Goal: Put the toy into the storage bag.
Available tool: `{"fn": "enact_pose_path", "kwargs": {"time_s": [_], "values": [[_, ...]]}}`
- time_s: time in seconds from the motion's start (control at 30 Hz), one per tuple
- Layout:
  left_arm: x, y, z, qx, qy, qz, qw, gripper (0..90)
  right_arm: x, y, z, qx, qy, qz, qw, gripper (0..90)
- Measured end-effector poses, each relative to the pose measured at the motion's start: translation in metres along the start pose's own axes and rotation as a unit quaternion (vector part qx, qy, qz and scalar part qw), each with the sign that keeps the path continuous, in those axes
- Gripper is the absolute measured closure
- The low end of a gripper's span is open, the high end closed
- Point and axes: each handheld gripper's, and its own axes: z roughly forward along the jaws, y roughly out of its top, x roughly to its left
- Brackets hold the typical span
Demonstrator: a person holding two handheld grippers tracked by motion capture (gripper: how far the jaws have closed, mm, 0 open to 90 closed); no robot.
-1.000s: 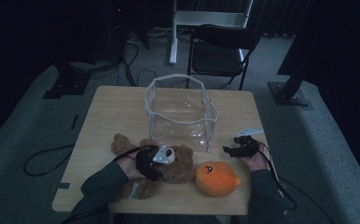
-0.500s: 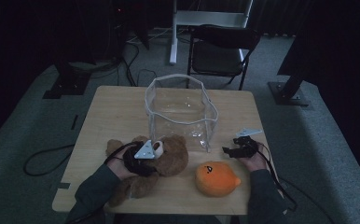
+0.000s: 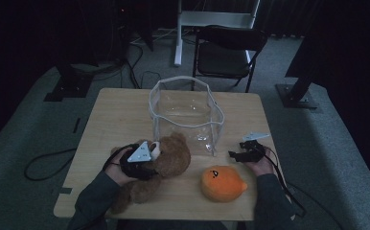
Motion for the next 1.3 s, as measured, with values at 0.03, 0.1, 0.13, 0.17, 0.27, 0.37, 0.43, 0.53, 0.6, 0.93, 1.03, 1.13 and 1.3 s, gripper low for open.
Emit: {"fn": "enact_pose_path", "kwargs": {"time_s": [0.03,0.1,0.13,0.17,0.27,0.37,0.43,0.53,0.6,0.93,1.03,1.13,1.3], "values": [[0.0,0.0,-0.001,-0.004,0.0,-0.002,1.0,39.3,0.0,0.0,0.0,0.0,0.0,0.0,1.0,26.4],[0.001,-0.001,-0.004,-0.012,-0.004,-0.004,0.9999,39.3,0.0,0.0,0.0,-0.001,0.0,0.0,1.0,26.4],[0.002,-0.001,-0.005,-0.014,-0.007,-0.006,0.9999,39.3,0.0,0.0,0.0,-0.001,0.0,0.0,1.0,26.4],[0.002,-0.001,-0.005,-0.017,-0.008,-0.007,0.9998,39.3,0.0,0.0,0.0,-0.001,0.0,-0.001,1.0,26.4],[0.003,-0.001,-0.007,-0.021,-0.009,-0.012,0.9997,39.3,0.0,0.0,0.0,-0.001,0.0,-0.001,1.0,26.4],[0.004,-0.001,-0.009,-0.023,-0.009,-0.019,0.9995,39.2,0.0,-0.001,0.0,-0.002,-0.001,-0.003,1.0,26.4],[0.004,-0.001,-0.01,-0.023,-0.01,-0.023,0.9994,39.1,0.0,-0.001,0.0,-0.001,-0.002,-0.005,1.0,26.3],[0.005,-0.001,-0.012,-0.027,-0.011,-0.028,0.9992,39.1,0.0,-0.001,0.0,-0.002,-0.002,-0.005,1.0,26.4],[0.006,-0.002,-0.013,-0.03,-0.012,-0.03,0.999,39.1,0.0,-0.001,0.0,-0.002,-0.001,-0.006,1.0,26.3],[0.006,-0.004,-0.021,-0.049,0.001,-0.032,0.9983,39.2,0.002,-0.001,0.001,-0.003,-0.007,-0.012,0.9999,26.2],[0.007,-0.004,-0.025,-0.054,0.005,-0.036,0.9979,39.3,0.002,-0.001,0.001,-0.003,-0.007,-0.013,0.9999,26.2],[0.008,-0.005,-0.028,-0.06,0.007,-0.04,0.9974,39.3,0.002,-0.001,0.001,-0.004,-0.008,-0.013,0.9999,26.2],[0.009,-0.006,-0.031,-0.067,0.012,-0.045,0.9967,39.3,0.002,-0.001,0.002,-0.005,-0.008,-0.013,0.9999,26.2]]}}
